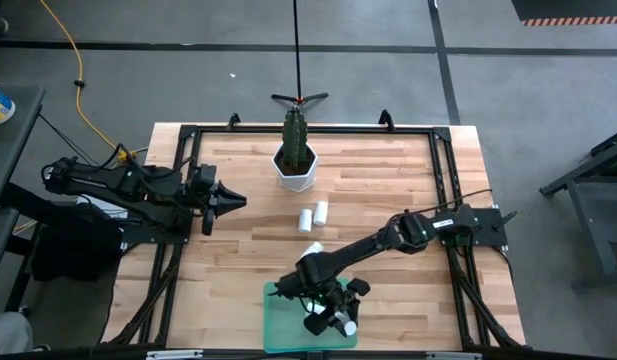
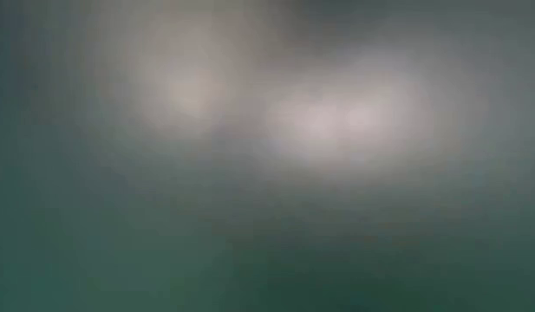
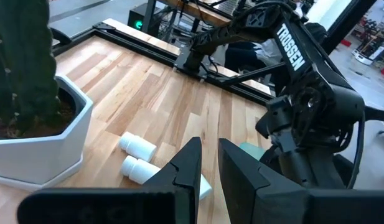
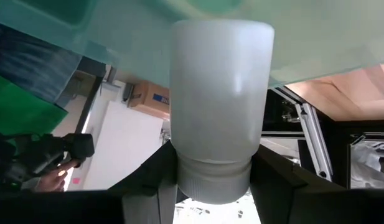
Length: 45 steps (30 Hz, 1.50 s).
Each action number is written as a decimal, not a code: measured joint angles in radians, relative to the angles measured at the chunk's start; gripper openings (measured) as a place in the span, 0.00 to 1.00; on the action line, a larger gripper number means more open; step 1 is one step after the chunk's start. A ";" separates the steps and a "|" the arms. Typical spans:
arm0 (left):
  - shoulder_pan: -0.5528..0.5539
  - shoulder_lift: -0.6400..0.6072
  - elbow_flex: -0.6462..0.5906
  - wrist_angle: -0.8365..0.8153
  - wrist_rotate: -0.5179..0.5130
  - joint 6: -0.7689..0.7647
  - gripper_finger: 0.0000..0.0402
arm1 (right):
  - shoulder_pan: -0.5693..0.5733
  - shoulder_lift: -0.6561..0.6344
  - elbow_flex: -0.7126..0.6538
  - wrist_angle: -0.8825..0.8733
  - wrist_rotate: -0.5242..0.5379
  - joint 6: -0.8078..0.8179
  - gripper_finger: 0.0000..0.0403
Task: Pick and place pill bottles into a basket
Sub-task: Put the white pill bottle into the bin
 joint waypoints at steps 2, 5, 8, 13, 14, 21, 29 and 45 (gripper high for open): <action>0.000 0.000 0.000 0.000 0.010 0.000 0.22 | 0.000 -0.001 0.000 0.000 0.000 -0.002 0.36; 0.000 0.000 0.000 0.000 0.014 0.000 0.22 | 0.000 -0.001 0.000 0.000 0.001 -0.006 0.36; 0.000 0.000 0.000 0.000 0.014 0.000 0.22 | 0.000 -0.001 0.000 0.000 0.002 -0.012 0.36; 0.000 0.000 0.000 0.000 0.014 0.000 0.22 | 0.000 -0.001 0.000 0.000 0.013 -0.029 0.42; 0.000 0.000 0.000 0.000 0.014 0.000 0.22 | 0.000 -0.001 0.000 0.000 0.017 -0.031 0.44; 0.000 0.000 0.000 0.000 0.013 0.000 0.22 | 0.000 -0.002 0.000 0.001 0.034 -0.040 0.43; 0.000 0.000 0.000 0.000 0.013 0.000 0.22 | 0.000 -0.003 0.000 0.001 0.096 -0.065 0.38; 0.000 0.000 0.000 -0.006 0.024 0.001 0.22 | 0.000 -0.164 0.043 0.042 0.870 -0.158 0.38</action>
